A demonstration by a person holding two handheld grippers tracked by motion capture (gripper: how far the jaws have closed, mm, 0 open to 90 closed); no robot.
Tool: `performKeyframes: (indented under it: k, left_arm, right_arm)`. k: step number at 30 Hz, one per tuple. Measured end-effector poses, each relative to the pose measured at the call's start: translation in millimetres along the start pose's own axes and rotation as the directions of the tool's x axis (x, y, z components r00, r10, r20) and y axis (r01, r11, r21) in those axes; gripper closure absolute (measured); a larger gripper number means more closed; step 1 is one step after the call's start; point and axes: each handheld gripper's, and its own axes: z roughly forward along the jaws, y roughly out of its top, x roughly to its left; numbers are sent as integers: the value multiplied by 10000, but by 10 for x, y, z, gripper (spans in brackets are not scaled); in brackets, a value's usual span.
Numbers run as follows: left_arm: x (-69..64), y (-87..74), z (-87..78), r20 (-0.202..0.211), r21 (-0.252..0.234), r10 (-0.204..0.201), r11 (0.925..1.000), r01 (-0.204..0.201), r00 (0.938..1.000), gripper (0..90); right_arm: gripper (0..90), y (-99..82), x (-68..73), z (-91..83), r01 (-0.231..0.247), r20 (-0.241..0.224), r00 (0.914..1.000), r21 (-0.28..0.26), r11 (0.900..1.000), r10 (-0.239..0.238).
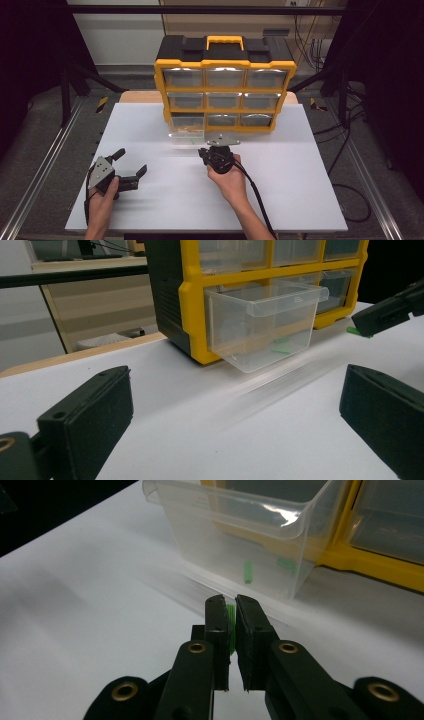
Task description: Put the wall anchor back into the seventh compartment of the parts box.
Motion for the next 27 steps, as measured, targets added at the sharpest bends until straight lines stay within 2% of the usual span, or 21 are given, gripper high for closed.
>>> performKeyframes:
  k: [14,27]
  left_arm:
    - [-3,-2,6,14,1,-19,10000,19,10000,8]
    - [4,0,0,-8,-20,-17,10000,17,10000,9]
  right_arm:
    - [847,111,-84,-170,-26,158,9999,-658,9978,37]
    - [847,304,-105,-281,91,261,9996,-1124,9936,-63]
